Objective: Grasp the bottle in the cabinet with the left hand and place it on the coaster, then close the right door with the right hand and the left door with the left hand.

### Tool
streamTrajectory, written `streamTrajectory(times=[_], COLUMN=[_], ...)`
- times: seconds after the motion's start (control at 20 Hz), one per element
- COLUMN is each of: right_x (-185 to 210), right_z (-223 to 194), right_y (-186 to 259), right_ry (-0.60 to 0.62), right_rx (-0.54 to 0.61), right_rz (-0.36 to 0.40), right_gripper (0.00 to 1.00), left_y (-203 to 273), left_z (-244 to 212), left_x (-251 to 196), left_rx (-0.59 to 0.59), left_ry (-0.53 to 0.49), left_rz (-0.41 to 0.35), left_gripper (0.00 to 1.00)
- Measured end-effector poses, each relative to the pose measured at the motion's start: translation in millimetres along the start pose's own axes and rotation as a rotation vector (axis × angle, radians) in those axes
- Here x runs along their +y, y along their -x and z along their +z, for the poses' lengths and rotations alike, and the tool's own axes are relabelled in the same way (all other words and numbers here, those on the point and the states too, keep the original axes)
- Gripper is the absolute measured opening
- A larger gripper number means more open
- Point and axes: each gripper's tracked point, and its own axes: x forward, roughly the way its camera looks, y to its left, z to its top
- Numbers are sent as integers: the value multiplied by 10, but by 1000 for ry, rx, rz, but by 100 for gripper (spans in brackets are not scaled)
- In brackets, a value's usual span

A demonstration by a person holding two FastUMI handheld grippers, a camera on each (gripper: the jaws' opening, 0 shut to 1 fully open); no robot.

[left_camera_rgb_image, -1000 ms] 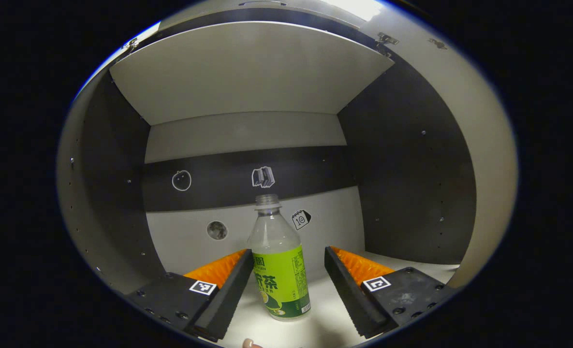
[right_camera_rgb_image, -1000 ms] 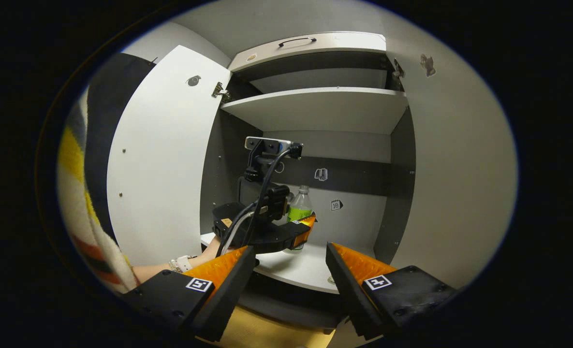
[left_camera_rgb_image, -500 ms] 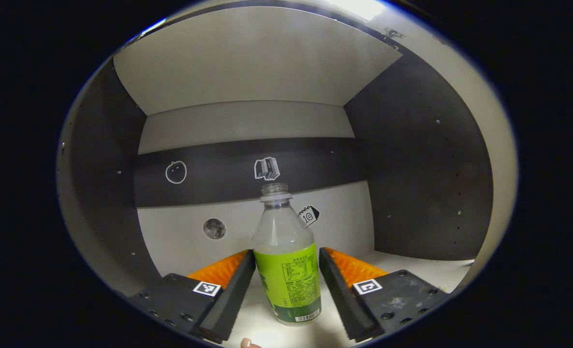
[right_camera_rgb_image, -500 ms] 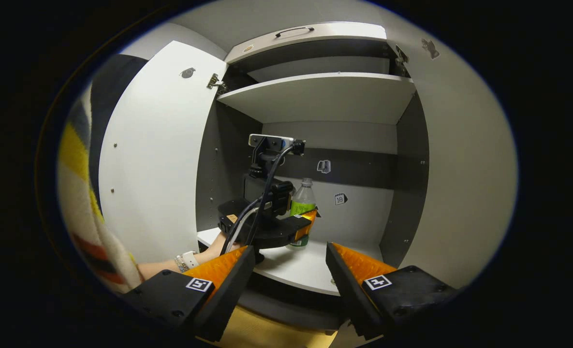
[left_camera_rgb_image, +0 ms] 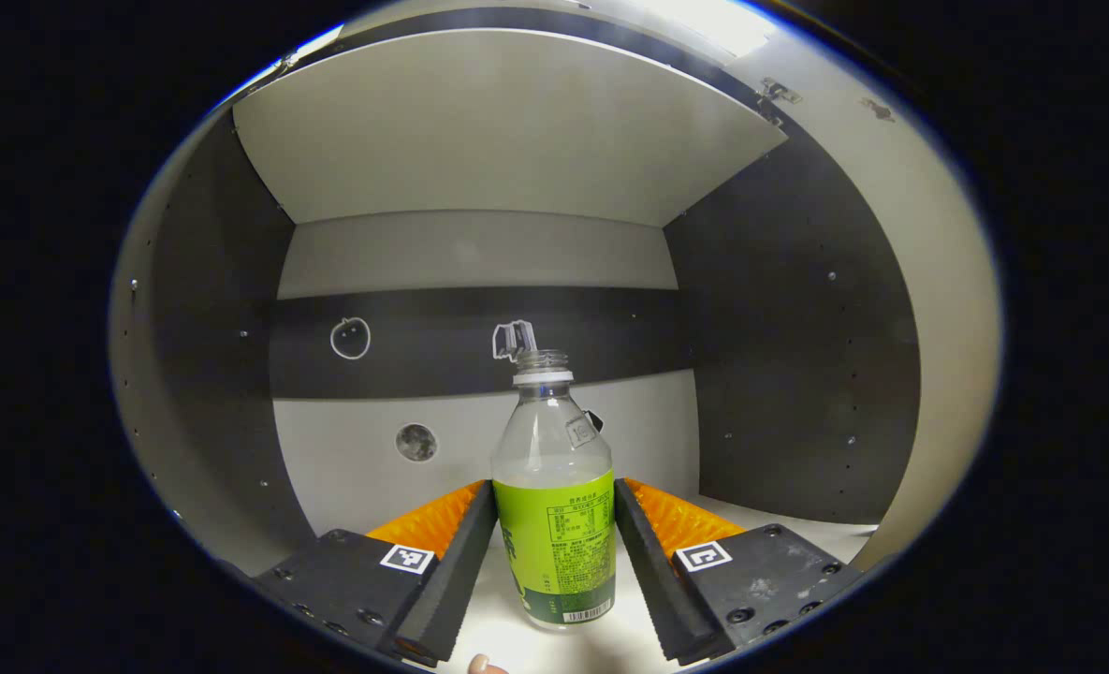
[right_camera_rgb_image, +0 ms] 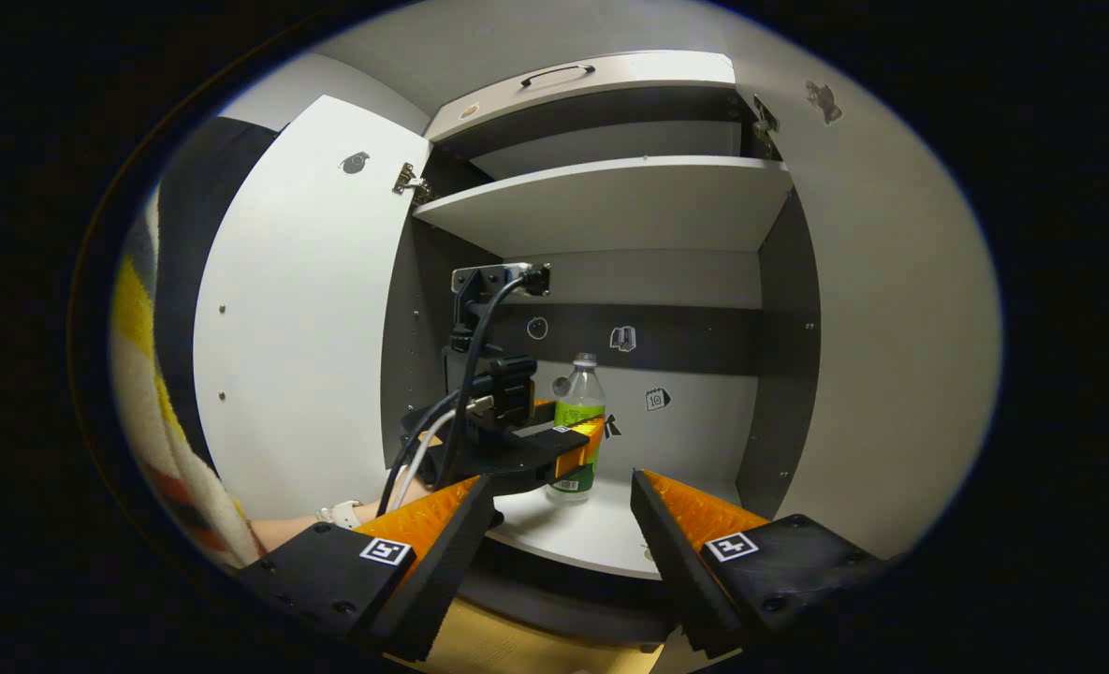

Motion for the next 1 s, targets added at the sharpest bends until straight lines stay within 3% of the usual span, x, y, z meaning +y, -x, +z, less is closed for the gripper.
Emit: streamTrajectory(times=[0.25,0.65,1.0], right_x=[87,129,195], right_z=[102,258,211], right_y=[265,994,1686], right_ry=[33,81,94], right_rx=[-15,-24,-4], right_rz=[-35,-155,-232], right_gripper=[98,98,98], left_y=[554,1977,3169], left_z=[175,240,-59], left_x=[-79,-448,-953], left_rx=[-15,-3,28], left_ry=[51,1,60], left_rz=[-30,-71,-116], left_gripper=[80,80,79])
